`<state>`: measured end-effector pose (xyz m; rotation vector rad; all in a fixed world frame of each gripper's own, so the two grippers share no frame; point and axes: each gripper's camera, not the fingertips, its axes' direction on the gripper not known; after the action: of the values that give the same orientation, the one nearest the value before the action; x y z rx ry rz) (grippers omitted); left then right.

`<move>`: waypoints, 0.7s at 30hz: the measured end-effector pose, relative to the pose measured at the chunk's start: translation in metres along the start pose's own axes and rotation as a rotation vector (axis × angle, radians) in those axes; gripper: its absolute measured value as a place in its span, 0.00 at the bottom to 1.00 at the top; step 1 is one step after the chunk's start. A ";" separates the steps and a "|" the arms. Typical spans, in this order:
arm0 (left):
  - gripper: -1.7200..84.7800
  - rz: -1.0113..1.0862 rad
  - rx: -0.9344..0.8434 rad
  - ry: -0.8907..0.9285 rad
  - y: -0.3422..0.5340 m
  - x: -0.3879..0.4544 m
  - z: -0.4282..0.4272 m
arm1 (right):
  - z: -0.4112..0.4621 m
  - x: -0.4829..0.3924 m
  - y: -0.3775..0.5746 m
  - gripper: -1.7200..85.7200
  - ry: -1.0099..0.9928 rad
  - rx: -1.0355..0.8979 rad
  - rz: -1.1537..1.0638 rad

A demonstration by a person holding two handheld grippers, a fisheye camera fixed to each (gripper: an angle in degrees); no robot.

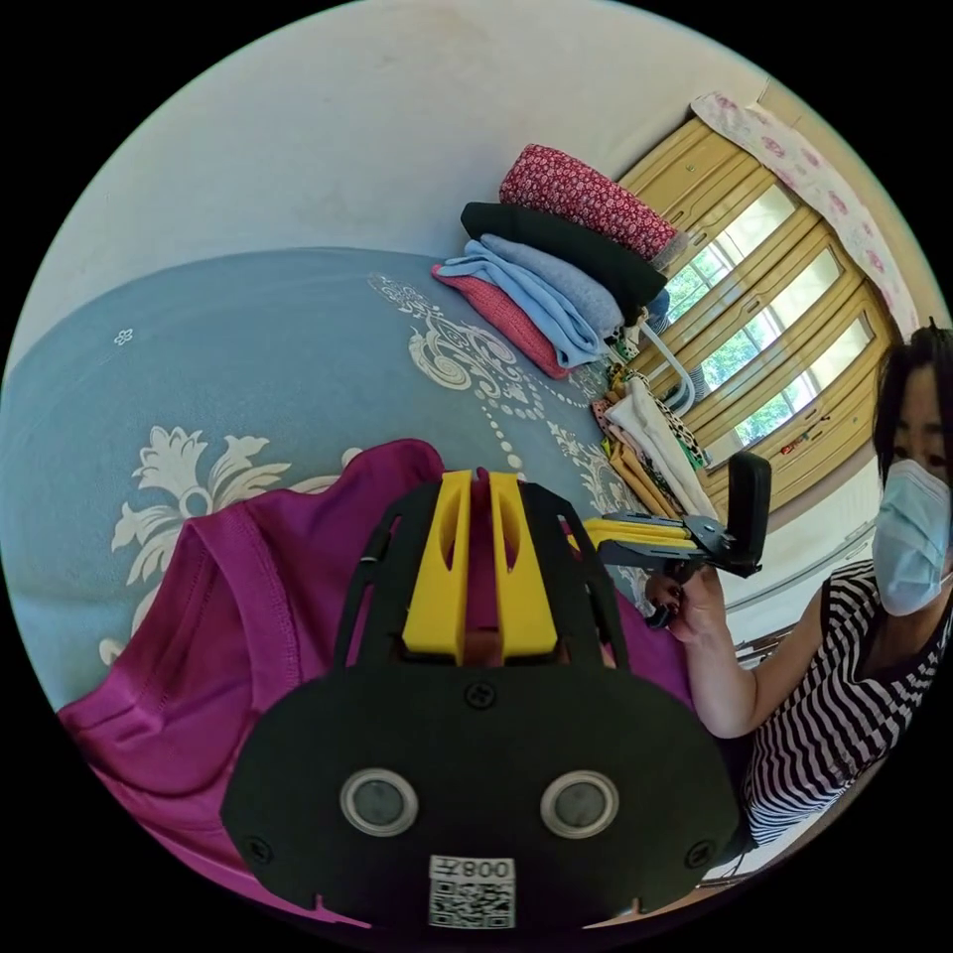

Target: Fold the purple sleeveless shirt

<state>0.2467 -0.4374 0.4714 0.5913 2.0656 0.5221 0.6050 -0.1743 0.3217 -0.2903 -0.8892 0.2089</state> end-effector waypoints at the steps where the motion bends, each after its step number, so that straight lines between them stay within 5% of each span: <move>1: 0.05 -0.011 0.003 -0.002 -0.001 -0.007 -0.003 | -0.004 -0.010 0.002 0.05 0.026 0.026 -0.055; 10: 0.08 -0.130 -0.001 -0.026 -0.003 -0.049 -0.031 | 0.011 -0.066 0.010 0.03 0.069 -0.052 -0.383; 18: 0.11 -0.159 0.018 -0.005 -0.002 -0.056 -0.049 | 0.027 -0.064 0.007 0.03 0.053 -0.163 -0.421; 21: 0.12 -0.118 -0.076 -0.134 -0.012 -0.044 -0.036 | 0.029 -0.057 0.005 0.04 0.030 -0.173 -0.405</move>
<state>0.2352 -0.4781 0.5112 0.4449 1.9313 0.4776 0.5469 -0.1817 0.2960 -0.2667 -0.9190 -0.2474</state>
